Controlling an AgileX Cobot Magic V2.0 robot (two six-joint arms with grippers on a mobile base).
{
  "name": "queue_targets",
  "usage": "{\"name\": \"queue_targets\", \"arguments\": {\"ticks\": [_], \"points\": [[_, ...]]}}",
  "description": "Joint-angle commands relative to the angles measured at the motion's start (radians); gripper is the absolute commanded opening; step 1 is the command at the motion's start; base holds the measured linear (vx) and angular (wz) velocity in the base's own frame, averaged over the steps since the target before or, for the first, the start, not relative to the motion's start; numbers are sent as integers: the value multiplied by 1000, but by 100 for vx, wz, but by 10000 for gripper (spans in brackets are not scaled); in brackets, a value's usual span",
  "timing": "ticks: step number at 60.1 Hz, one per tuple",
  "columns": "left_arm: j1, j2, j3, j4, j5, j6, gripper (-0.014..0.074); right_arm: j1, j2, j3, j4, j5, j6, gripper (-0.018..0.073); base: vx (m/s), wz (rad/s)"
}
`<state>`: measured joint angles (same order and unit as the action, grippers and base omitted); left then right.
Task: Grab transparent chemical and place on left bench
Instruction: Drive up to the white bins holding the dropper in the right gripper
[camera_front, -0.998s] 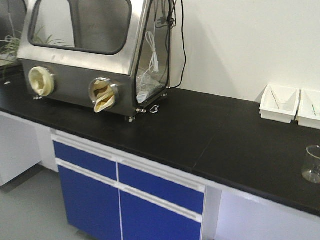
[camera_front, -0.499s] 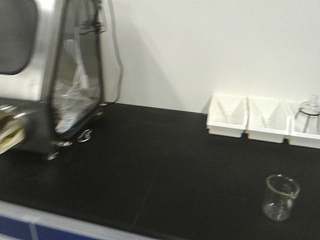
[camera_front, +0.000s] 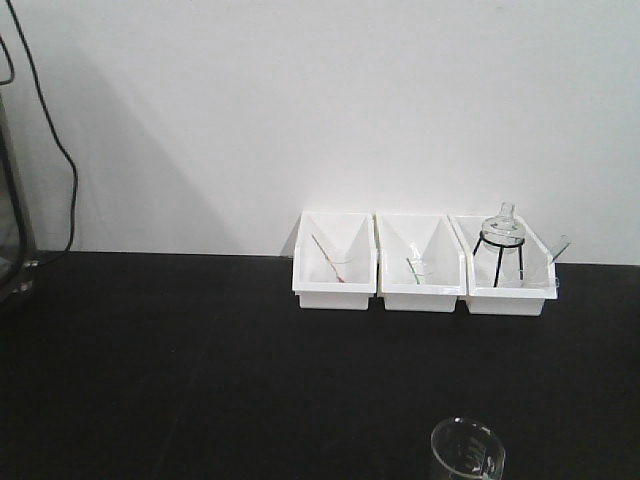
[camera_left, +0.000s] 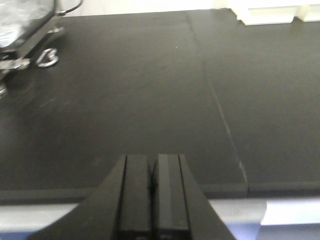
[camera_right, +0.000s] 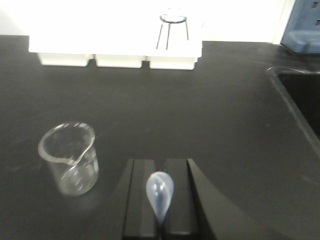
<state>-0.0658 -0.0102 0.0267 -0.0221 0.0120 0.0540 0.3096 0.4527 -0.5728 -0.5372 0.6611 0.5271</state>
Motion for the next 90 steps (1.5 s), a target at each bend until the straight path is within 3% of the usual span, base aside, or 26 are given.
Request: {"name": "queue_targets", "arguments": {"ticks": [1,73,77,90], "points": [[-2,-19,16,-1,-78,-8,-3,-4,6,-32,-37,-67,-2,0,28,-22],[-2,-19,16,-1,-78,-8,-3,-4,6,-32,-41,-88,4,0,11,-9],[-2,-19,16,-1,-78,-8,-3,-4,14,-32,-41,-167,24,0,0,0],[-2,-19,16,-1,-78,-8,-3,-4,191,-32,-45,-776,24,0,0,0]]}}
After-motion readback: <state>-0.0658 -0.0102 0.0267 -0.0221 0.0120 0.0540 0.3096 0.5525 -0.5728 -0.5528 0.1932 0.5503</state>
